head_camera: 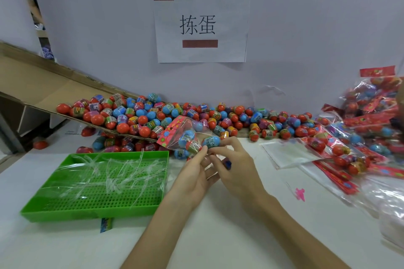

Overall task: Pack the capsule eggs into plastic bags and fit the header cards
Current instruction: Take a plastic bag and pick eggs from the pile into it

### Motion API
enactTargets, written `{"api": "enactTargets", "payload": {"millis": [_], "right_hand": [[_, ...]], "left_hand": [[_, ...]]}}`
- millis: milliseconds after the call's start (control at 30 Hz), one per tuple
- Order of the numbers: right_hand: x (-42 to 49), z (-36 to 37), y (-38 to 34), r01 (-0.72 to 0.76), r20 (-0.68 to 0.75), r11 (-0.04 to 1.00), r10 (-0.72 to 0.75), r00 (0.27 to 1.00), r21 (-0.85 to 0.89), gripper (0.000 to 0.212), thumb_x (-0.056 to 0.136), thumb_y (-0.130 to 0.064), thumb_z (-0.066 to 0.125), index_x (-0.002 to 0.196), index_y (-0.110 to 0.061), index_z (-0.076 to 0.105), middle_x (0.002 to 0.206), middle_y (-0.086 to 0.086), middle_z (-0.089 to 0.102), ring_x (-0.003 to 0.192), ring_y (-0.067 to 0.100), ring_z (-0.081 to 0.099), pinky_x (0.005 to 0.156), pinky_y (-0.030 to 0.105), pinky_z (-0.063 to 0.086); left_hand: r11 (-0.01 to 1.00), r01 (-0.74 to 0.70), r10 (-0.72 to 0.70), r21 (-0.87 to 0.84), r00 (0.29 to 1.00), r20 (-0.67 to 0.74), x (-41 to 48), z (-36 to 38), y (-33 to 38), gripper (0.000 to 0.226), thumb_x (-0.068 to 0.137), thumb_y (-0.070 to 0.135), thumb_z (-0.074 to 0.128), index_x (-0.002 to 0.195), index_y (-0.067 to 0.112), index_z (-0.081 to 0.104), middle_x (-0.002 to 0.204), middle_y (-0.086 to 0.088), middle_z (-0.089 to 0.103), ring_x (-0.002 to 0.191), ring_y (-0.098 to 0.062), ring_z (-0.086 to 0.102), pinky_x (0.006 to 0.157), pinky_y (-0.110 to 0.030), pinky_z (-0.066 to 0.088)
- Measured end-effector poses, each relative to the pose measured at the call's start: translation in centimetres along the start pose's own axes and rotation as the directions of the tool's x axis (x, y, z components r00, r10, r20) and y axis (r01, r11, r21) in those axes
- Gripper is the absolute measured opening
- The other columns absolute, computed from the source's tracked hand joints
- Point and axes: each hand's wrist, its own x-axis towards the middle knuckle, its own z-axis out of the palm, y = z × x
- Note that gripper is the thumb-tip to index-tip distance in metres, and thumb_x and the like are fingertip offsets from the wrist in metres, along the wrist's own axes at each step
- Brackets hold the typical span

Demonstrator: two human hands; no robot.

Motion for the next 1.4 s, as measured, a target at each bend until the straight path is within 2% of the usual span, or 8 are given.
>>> {"api": "enactTargets", "payload": {"millis": [167, 367, 500, 800, 933, 1200, 1300, 1400], "right_hand": [[0.4, -0.7, 0.3, -0.001, -0.118, 0.999, 0.006, 0.993, 0.048, 0.020, 0.089, -0.005, 0.070, 0.098, -0.023, 0.071, 0.096, -0.013, 0.065, 0.092, 0.005, 0.062, 0.071, 0.009, 0.046], [0.4, -0.5, 0.3, -0.027, -0.170, 0.997, 0.037, 0.985, 0.066, 0.026, 0.088, -0.009, 0.073, 0.109, -0.024, 0.067, 0.093, -0.014, 0.067, 0.081, -0.002, 0.061, 0.064, 0.006, 0.043], [0.4, -0.6, 0.5, -0.023, -0.153, 1.000, 0.025, 0.988, 0.011, 0.031, 0.088, -0.013, 0.076, 0.116, -0.026, 0.070, 0.095, -0.016, 0.067, 0.089, -0.002, 0.061, 0.069, 0.008, 0.046], [0.4, -0.9, 0.3, 0.019, -0.167, 0.998, -0.029, 0.986, -0.058, 0.023, 0.081, -0.028, 0.085, 0.091, -0.025, 0.065, 0.088, -0.016, 0.061, 0.082, 0.006, 0.060, 0.067, 0.015, 0.049], [0.3, -0.7, 0.4, 0.012, -0.185, 0.999, -0.020, 0.983, -0.044, 0.018, 0.084, -0.026, 0.082, 0.087, -0.023, 0.065, 0.089, -0.014, 0.062, 0.082, 0.008, 0.061, 0.066, 0.021, 0.052], [0.3, -0.2, 0.5, -0.027, -0.074, 1.000, 0.028, 0.997, 0.013, 0.029, 0.095, -0.021, 0.070, 0.124, -0.026, 0.071, 0.109, -0.013, 0.058, 0.096, 0.004, 0.060, 0.079, 0.020, 0.057], [0.5, -0.6, -0.1, -0.034, -0.162, 0.997, 0.046, 0.986, 0.075, 0.009, 0.097, -0.028, 0.065, 0.105, -0.027, 0.068, 0.100, -0.010, 0.055, 0.092, 0.005, 0.058, 0.070, 0.013, 0.050], [0.7, -1.4, -0.4, -0.050, -0.213, 0.976, 0.097, 0.972, 0.214, 0.008, 0.090, -0.024, 0.049, 0.083, -0.022, 0.053, 0.086, -0.004, 0.051, 0.078, 0.011, 0.052, 0.063, 0.018, 0.043]], "left_hand": [[1.000, -0.009, 0.009, 0.013, 1.000, 0.012, -0.1, 0.0, -0.1, 0.040, 0.108, 0.037, 0.049, 0.130, 0.009, 0.068, 0.118, -0.009, 0.076, 0.098, -0.025, 0.077, 0.074, -0.035, 0.063], [0.999, -0.020, 0.019, 0.044, 0.999, 0.031, -0.2, 0.3, 0.2, 0.051, 0.110, 0.048, 0.037, 0.140, 0.014, 0.061, 0.122, -0.009, 0.075, 0.103, -0.028, 0.076, 0.082, -0.038, 0.061], [0.997, -0.025, 0.024, 0.067, 1.000, 0.013, -0.1, 0.4, 0.1, 0.055, 0.111, 0.049, 0.029, 0.139, 0.014, 0.061, 0.127, -0.011, 0.073, 0.107, -0.030, 0.075, 0.089, -0.042, 0.058], [0.984, -0.049, 0.050, 0.172, 0.999, -0.001, -0.2, 0.6, -0.2, 0.046, 0.111, 0.044, 0.040, 0.127, 0.012, 0.067, 0.115, -0.008, 0.078, 0.098, -0.026, 0.077, 0.072, -0.034, 0.062], [0.960, -0.048, 0.044, 0.274, 0.999, 0.022, -0.2, 0.9, -0.7, 0.034, 0.111, 0.036, 0.044, 0.121, 0.014, 0.068, 0.108, -0.007, 0.079, 0.095, -0.024, 0.078, 0.076, -0.036, 0.061], [0.967, -0.052, 0.055, 0.250, 0.998, -0.005, -0.3, 0.9, -0.7, 0.031, 0.110, 0.029, 0.046, 0.123, 0.016, 0.071, 0.119, -0.013, 0.076, 0.102, -0.030, 0.075, 0.096, -0.049, 0.058], [0.972, -0.043, 0.044, 0.232, 0.999, 0.002, -0.4, 0.8, -0.4, 0.034, 0.110, 0.031, 0.045, 0.127, 0.014, 0.069, 0.119, -0.009, 0.077, 0.100, -0.026, 0.076, 0.096, -0.046, 0.058], [0.965, -0.031, 0.031, 0.261, 1.000, 0.006, -0.4, 0.7, -0.3, 0.035, 0.108, 0.034, 0.046, 0.130, 0.017, 0.068, 0.122, -0.004, 0.076, 0.104, -0.027, 0.076, 0.101, -0.046, 0.055]]}}
